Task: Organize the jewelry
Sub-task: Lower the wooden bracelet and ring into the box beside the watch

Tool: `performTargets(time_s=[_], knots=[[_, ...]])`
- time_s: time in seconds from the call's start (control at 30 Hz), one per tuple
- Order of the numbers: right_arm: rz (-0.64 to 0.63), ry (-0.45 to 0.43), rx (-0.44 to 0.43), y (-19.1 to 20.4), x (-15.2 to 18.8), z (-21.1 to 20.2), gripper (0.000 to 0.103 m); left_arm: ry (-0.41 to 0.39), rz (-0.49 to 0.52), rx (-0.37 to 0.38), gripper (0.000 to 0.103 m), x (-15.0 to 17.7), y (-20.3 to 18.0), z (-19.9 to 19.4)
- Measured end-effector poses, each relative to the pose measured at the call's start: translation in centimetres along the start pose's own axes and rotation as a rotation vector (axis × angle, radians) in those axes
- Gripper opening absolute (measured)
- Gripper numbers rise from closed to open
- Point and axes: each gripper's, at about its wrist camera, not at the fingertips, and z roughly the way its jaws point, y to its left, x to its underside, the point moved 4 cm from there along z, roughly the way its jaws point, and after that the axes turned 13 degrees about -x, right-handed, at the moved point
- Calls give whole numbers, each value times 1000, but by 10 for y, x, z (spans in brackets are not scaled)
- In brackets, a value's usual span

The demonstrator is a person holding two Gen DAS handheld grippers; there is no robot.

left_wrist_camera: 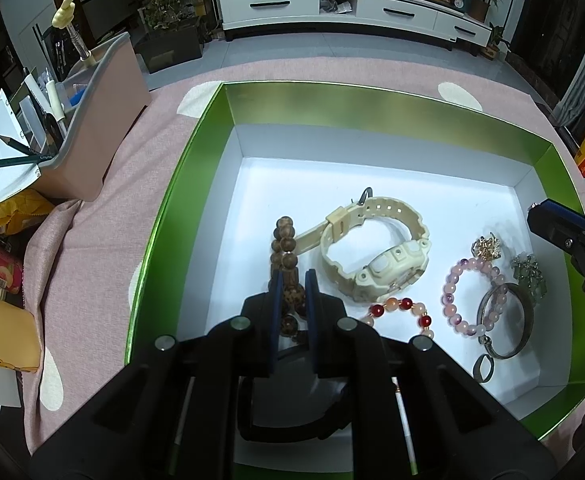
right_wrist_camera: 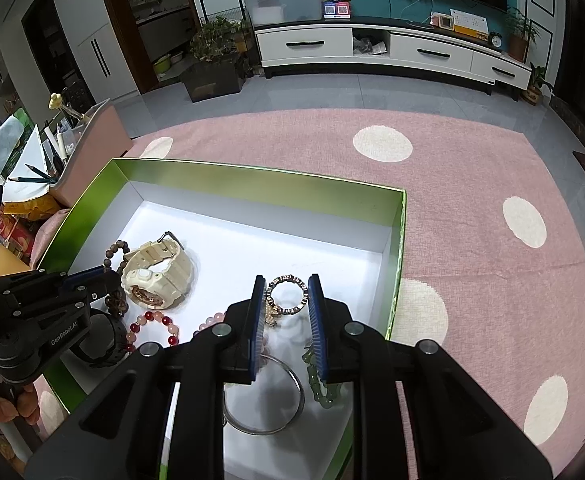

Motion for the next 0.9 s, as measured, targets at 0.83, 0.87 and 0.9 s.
performTargets(time_s=[0.83, 0.87, 0.9], knots=[[-4, 10, 13, 1, -2, 2, 21, 16, 14, -12, 12, 0, -3, 4], [-3, 10, 13, 1, -2, 3, 21, 17, 14, -10, 12, 0, -3, 4], [-2, 10, 12, 1, -1, 2, 21, 18, 14, -10, 13, 1, -3, 5]])
